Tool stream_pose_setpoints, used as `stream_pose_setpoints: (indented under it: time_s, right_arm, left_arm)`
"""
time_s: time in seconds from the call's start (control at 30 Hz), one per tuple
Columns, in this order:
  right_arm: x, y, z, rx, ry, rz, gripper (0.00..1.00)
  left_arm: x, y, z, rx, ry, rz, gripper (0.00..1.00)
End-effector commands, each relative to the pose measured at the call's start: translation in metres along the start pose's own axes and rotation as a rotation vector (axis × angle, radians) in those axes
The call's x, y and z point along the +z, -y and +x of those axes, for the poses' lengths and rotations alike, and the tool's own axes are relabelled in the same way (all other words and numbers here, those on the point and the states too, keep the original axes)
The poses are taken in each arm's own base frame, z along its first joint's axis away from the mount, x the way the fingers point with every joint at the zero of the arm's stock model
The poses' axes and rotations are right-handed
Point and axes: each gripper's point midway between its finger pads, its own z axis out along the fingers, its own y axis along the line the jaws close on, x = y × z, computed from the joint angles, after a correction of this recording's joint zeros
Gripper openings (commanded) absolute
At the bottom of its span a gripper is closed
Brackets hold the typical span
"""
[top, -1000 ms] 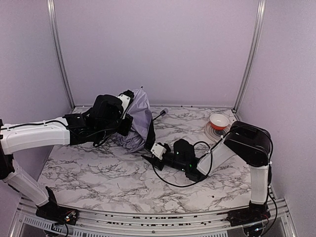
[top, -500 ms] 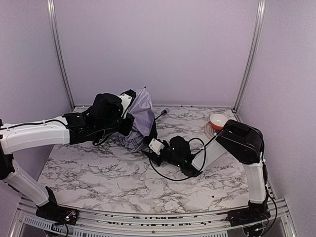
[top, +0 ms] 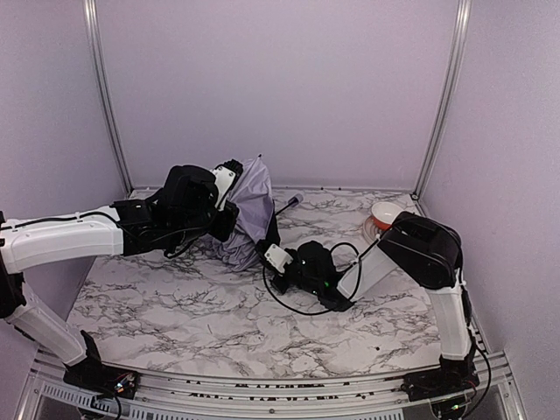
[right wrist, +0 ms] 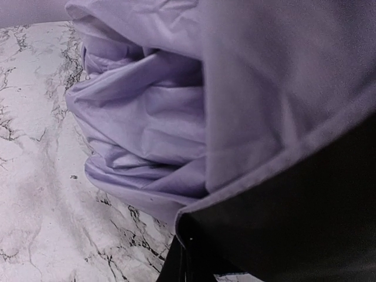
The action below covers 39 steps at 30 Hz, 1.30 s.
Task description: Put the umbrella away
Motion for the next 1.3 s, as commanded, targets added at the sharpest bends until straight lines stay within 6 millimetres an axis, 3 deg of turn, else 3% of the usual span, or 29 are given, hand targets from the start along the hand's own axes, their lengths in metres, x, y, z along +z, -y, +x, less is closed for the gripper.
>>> stream_pose_setpoints:
  time_s: [0.0,0.1,0.3,0.43,0.53,0.67,0.8,0.9,1.1,1.27]
  right_arm:
    - [-0.011,0.006,-0.024,0.034,0.031,-0.015,0.0]
    - [-0.027,0.007,-0.043,0.05,0.065,-0.042,0.0]
    - [-0.067,0.02,-0.053,0.165,0.088,-0.114,0.0]
    - [-0.103,0.004,-0.05,0.296,0.105,-0.335,0.0]
    - [-0.122,0.006,-0.033,0.398,0.095,-0.396,0.0]
    - [-0.133,0.036,0.004,0.529,0.048,-0.305,0.0]
    - [-0.13,0.052,0.026,0.625,-0.005,-0.271,0.0]
    - [-0.126,0.053,0.028,0.647,-0.027,-0.284,0.0]
    - [-0.139,0.066,0.005,0.555,-0.012,-0.227,0.45]
    - [-0.145,0.071,-0.041,0.395,0.028,-0.25,0.73]
  left_arm:
    - [-0.004,-0.012,-0.03,-0.034,0.087,-0.026,0.0]
    - [0.0,-0.015,-0.024,-0.044,0.074,-0.024,0.0]
    - [0.012,-0.02,-0.006,-0.019,0.028,-0.029,0.0]
    - [0.021,-0.023,0.013,0.019,-0.019,-0.029,0.0]
    - [0.019,-0.021,0.024,0.063,-0.036,-0.008,0.0]
    - [0.013,-0.018,0.033,0.095,-0.052,0.027,0.0]
    - [0.009,-0.016,0.037,0.107,-0.055,0.051,0.0]
    - [0.01,-0.005,0.04,0.1,-0.058,0.105,0.0]
    - [0.016,0.009,0.045,0.095,-0.068,0.17,0.0]
    - [0.016,0.014,0.046,0.106,-0.071,0.196,0.0]
